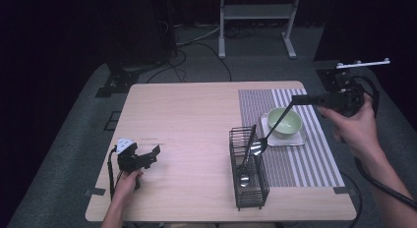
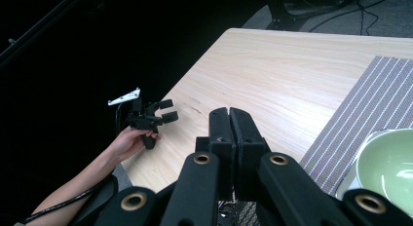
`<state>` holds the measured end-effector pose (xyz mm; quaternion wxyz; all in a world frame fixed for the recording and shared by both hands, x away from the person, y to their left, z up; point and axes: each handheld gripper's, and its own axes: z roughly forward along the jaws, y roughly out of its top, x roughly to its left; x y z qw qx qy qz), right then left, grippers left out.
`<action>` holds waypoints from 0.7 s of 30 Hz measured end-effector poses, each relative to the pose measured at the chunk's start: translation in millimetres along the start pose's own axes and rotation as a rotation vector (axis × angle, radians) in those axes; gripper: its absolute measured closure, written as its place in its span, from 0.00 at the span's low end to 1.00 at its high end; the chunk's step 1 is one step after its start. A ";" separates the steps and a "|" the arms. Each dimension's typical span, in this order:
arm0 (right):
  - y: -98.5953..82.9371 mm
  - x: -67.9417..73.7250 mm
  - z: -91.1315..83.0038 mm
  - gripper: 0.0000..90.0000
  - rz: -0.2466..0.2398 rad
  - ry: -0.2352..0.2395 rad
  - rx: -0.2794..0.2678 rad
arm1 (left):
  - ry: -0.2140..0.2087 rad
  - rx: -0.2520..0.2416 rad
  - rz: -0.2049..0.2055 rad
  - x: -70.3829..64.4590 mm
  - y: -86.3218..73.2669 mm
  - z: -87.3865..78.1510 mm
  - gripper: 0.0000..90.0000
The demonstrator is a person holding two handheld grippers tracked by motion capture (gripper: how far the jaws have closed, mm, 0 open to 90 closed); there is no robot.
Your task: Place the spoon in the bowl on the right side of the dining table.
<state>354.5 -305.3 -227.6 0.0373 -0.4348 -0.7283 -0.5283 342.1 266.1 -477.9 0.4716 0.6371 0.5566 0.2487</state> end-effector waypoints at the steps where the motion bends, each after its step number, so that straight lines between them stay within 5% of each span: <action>1: 0.0 -1.4 -1.0 0.98 0.002 -0.005 0.000 | 0.000 0.000 0.001 0.0 0.0 0.0 0.00; 21: -0.5 -14.6 -14.2 0.98 0.030 -0.049 -0.023 | 0.001 0.001 0.005 0.0 0.0 0.2 0.00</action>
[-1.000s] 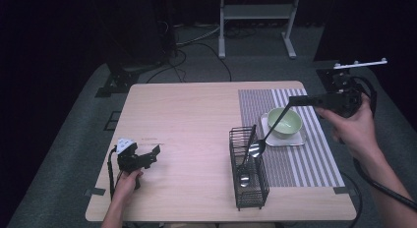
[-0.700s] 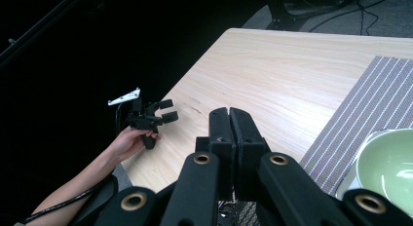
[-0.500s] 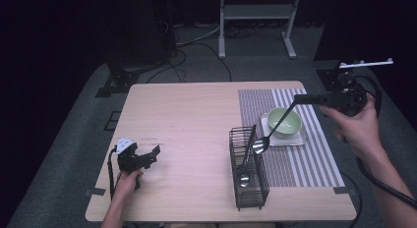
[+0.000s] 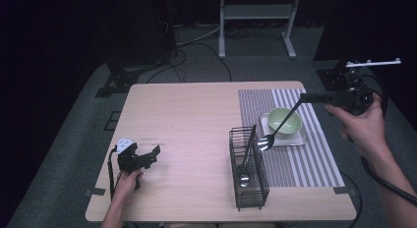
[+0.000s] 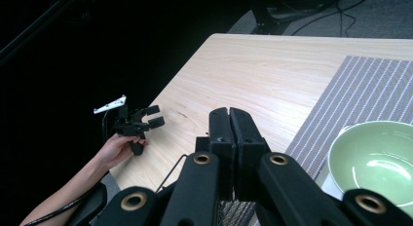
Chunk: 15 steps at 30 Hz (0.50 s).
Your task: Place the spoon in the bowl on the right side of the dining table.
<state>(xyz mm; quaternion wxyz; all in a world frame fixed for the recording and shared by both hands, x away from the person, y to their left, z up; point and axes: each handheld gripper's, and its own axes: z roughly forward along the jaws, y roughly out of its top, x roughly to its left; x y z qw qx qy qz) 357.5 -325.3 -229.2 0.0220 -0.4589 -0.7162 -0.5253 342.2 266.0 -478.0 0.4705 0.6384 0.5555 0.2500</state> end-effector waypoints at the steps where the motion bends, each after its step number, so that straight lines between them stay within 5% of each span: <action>1: 0.0 0.0 0.0 0.98 0.000 0.000 0.000 | 0.000 0.000 -0.001 0.0 0.0 0.0 0.00; 15: -2.5 -18.5 -9.5 0.98 0.040 -0.047 -0.020 | 0.002 0.002 0.004 -0.2 0.1 0.0 0.00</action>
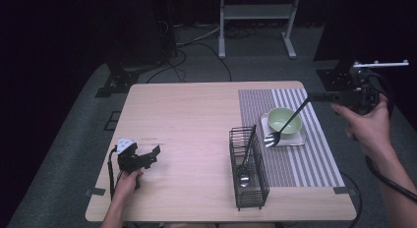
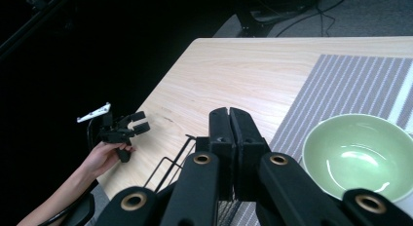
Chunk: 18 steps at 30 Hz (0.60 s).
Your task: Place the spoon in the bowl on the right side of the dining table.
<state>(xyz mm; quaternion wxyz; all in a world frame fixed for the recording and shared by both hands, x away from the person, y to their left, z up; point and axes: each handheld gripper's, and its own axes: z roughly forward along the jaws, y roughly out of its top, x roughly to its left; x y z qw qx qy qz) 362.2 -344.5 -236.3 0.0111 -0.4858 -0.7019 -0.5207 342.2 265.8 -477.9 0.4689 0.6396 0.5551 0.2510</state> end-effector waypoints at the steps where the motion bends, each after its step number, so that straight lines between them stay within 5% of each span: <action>1: 0.0 0.0 0.0 0.98 0.000 0.000 0.000 | 0.000 0.000 0.000 0.0 0.0 0.0 0.00; 18: -5.6 -17.6 0.0 0.98 0.034 -0.031 -0.010 | 0.001 0.000 0.001 -0.1 0.0 0.1 0.00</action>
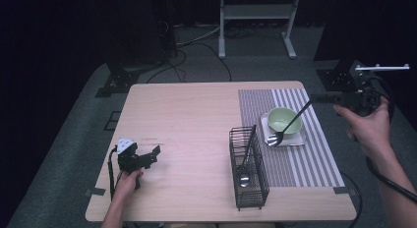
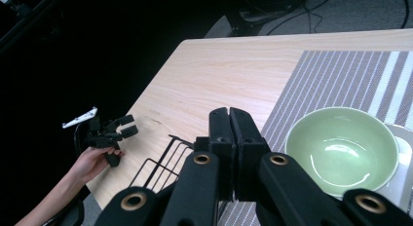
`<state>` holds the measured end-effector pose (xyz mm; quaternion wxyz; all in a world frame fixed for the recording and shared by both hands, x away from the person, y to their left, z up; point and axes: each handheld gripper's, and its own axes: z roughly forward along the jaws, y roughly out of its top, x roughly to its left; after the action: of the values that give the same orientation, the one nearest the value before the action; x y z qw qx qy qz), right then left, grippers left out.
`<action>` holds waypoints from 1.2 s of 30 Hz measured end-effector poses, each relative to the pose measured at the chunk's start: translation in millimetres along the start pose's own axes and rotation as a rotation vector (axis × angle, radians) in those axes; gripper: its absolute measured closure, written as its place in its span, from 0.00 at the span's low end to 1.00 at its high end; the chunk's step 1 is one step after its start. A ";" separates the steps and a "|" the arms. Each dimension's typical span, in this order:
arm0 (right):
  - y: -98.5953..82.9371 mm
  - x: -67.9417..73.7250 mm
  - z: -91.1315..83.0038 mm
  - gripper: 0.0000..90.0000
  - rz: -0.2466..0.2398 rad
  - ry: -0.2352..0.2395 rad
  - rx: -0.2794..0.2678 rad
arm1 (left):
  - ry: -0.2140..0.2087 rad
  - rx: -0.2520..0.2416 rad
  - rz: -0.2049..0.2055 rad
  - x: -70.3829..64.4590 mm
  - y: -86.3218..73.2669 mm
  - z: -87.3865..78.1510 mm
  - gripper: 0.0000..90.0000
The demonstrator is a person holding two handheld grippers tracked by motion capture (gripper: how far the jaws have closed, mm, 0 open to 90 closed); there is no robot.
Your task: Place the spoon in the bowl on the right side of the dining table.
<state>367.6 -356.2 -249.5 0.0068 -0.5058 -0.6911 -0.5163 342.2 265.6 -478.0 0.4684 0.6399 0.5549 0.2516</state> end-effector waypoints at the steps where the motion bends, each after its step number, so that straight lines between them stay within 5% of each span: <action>1: -0.5 -1.5 0.2 0.98 0.000 -0.004 0.000 | 0.000 0.000 -0.001 0.1 0.0 0.0 0.00; 36: -12.8 -38.7 17.5 0.98 0.070 -0.077 -0.016 | -0.001 -0.001 0.001 -0.2 -0.1 0.2 0.00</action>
<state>386.4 -369.8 -287.3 -0.0061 -0.5493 -0.6685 -0.5014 342.3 265.4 -478.0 0.4690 0.6398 0.5542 0.2519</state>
